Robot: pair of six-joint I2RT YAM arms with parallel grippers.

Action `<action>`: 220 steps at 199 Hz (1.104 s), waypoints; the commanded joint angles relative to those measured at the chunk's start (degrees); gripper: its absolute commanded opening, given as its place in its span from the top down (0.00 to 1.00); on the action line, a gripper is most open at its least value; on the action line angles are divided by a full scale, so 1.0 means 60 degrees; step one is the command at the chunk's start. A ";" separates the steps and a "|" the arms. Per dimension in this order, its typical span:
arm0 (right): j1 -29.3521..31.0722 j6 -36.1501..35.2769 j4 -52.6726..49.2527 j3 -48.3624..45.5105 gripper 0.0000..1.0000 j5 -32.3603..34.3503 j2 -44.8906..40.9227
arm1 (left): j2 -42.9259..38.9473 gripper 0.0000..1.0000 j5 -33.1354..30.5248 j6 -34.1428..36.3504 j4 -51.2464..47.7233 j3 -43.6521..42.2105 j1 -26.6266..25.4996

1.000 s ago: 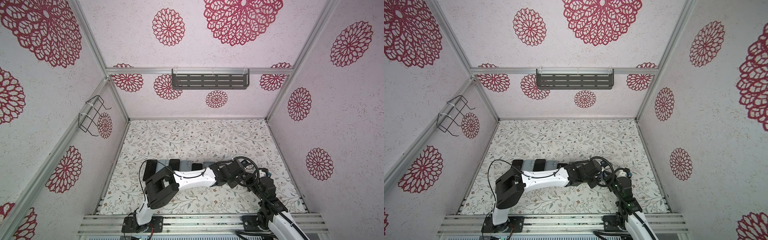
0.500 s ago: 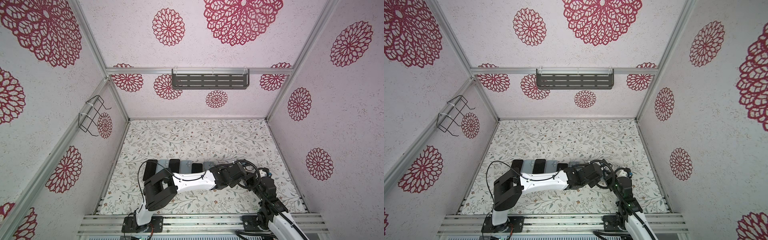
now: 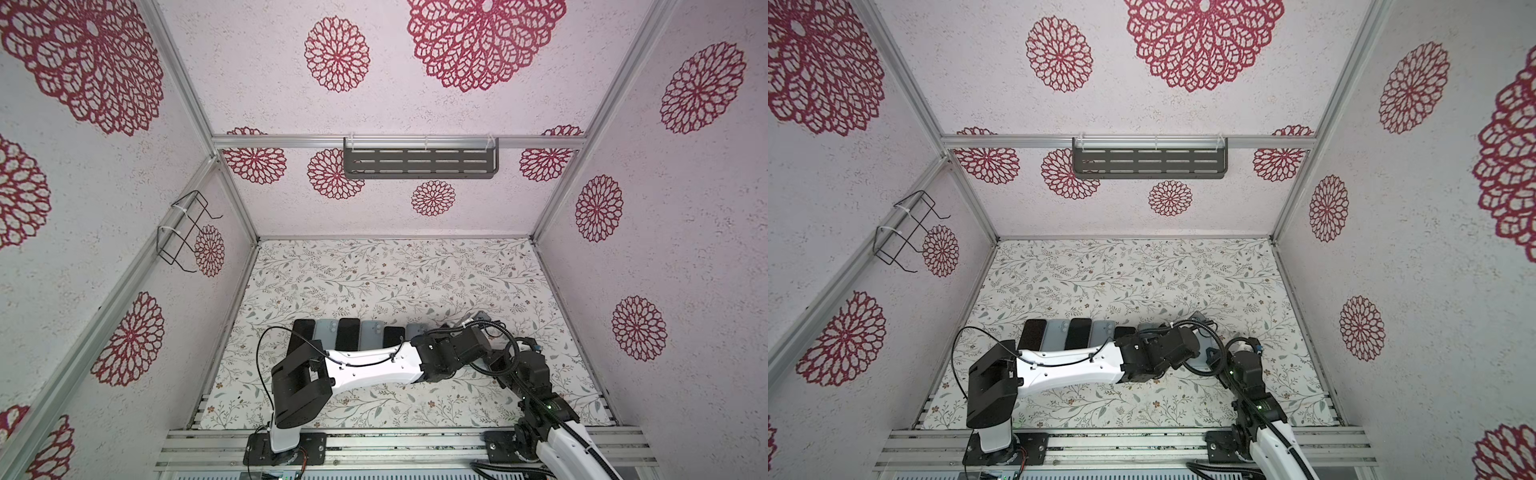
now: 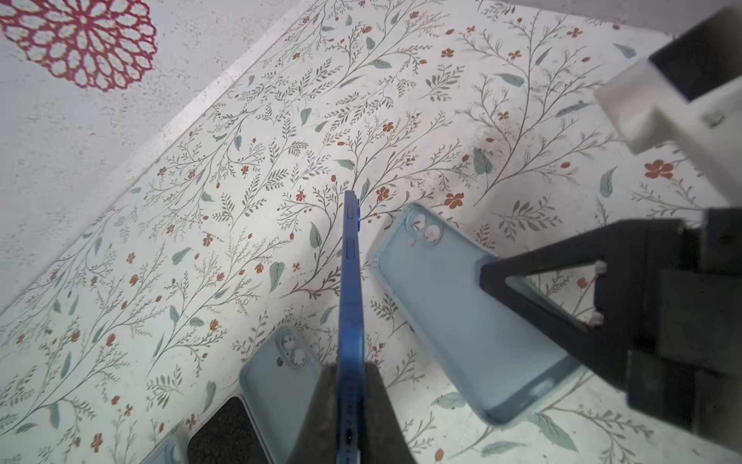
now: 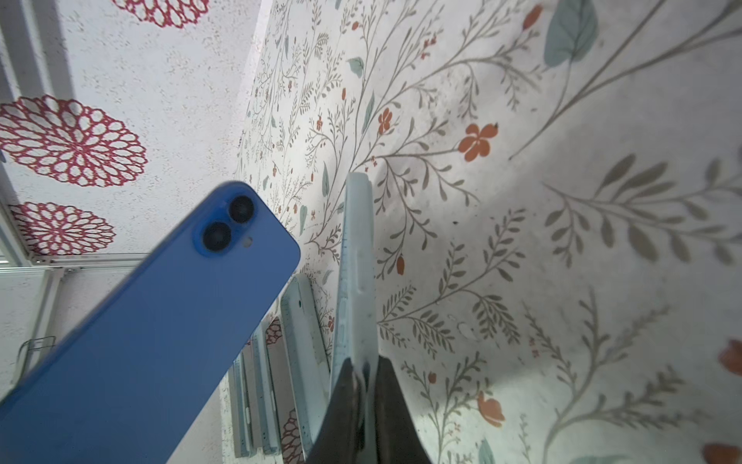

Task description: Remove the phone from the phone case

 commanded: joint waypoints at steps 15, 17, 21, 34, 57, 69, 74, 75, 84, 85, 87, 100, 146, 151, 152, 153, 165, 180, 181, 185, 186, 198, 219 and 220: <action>0.0023 -0.0919 -0.0666 0.0737 1.00 0.0701 0.0206 | 0.0461 0.96 -0.1147 0.0563 -0.0528 0.0392 -0.0282; 0.0014 -0.0919 -0.0652 0.0737 1.00 0.0693 0.0230 | 0.0506 0.96 -0.1157 0.0591 -0.0562 0.0416 -0.0292; 0.0011 -0.0935 -0.0610 0.0759 1.00 0.0675 0.0277 | 0.0580 0.97 -0.1197 0.0651 -0.0624 0.0460 -0.0308; -0.0011 -0.0977 -0.0523 0.0790 1.00 0.0638 0.0446 | 0.1007 0.97 -0.1382 0.0771 -0.0818 0.0600 -0.0387; -0.0098 -0.1124 -0.0414 0.0928 1.00 0.0555 0.0662 | 0.1323 0.97 -0.1629 0.0979 -0.1147 0.0748 -0.0487; -0.0155 -0.1224 -0.0380 0.0979 1.00 0.0449 0.0810 | 0.1483 0.97 -0.1736 0.1185 -0.1235 0.0809 -0.0533; -0.0188 -0.1279 -0.0376 0.1011 1.00 0.0401 0.0895 | 0.1556 0.97 -0.1765 0.1246 -0.1350 0.0878 -0.0547; -0.0191 -0.1292 -0.0380 0.1018 1.00 0.0394 0.0903 | 0.1568 0.97 -0.1763 0.1260 -0.1374 0.0892 -0.0556; -0.0252 -0.1384 -0.0419 0.1065 1.00 0.0345 0.1017 | 0.1763 0.98 -0.1792 0.1344 -0.1607 0.1036 -0.0589; -0.0260 -0.1395 -0.0423 0.1067 1.00 0.0345 0.1023 | 0.1782 0.98 -0.1798 0.1360 -0.1627 0.1052 -0.0591; -0.0273 -0.1411 -0.0433 0.1061 1.00 0.0330 0.1046 | 0.1825 0.98 -0.1792 0.1398 -0.1679 0.1071 -0.0600; -0.0354 -0.1448 -0.0427 0.1038 1.00 0.0249 0.1127 | 0.2061 0.98 -0.1935 0.1627 -0.1950 0.1258 -0.0677; -0.0828 -0.1713 -0.0625 0.1084 1.00 -0.0092 0.1131 | 0.2634 0.92 -0.1834 0.2050 -0.2398 0.1657 -0.1057; -0.0870 -0.1729 -0.0607 0.1097 1.00 -0.0147 0.1133 | 0.2733 0.92 -0.1865 0.2050 -0.2436 0.1714 -0.1072; -0.0884 -0.1736 -0.0605 0.1098 1.00 -0.0158 0.1139 | 0.2742 0.92 -0.1864 0.2050 -0.2452 0.1721 -0.1111; -0.0891 -0.1740 -0.0604 0.1098 1.00 -0.0171 0.1143 | 0.2762 0.92 -0.1864 0.2050 -0.2460 0.1739 -0.1123; -0.0994 -0.1787 -0.0610 0.1118 1.00 -0.0305 0.1198 | 0.2977 0.91 -0.1893 0.2021 -0.2554 0.1874 -0.1162; -0.1042 -0.1829 -0.0618 0.1114 1.00 -0.0388 0.1208 | 0.3168 0.90 -0.1920 0.1970 -0.2628 0.2004 -0.1235; -0.1043 -0.1830 -0.0618 0.1107 1.00 -0.0388 0.1206 | 0.3187 0.89 -0.1921 0.1966 -0.2629 0.2005 -0.1244; -0.1055 -0.1832 -0.0616 0.1103 1.00 -0.0401 0.1205 | 0.3228 0.88 -0.1936 0.1950 -0.2649 0.2061 -0.1263; -0.1057 -0.1832 -0.0609 0.1108 1.00 -0.0402 0.1205 | 0.3239 0.88 -0.1936 0.1934 -0.2646 0.2063 -0.1265; -0.1087 -0.1859 -0.0630 0.1097 1.00 -0.0425 0.1188 | 0.3334 0.83 -0.1886 0.1910 -0.2687 0.2155 -0.1295; -0.1132 -0.1890 -0.0605 0.1082 1.00 -0.0513 0.1192 | 0.3499 0.76 -0.1864 0.1848 -0.2682 0.2259 -0.1336; -0.1132 -0.1890 -0.0597 0.1076 1.00 -0.0516 0.1198 | 0.3499 0.75 -0.1864 0.1854 -0.2685 0.2264 -0.1338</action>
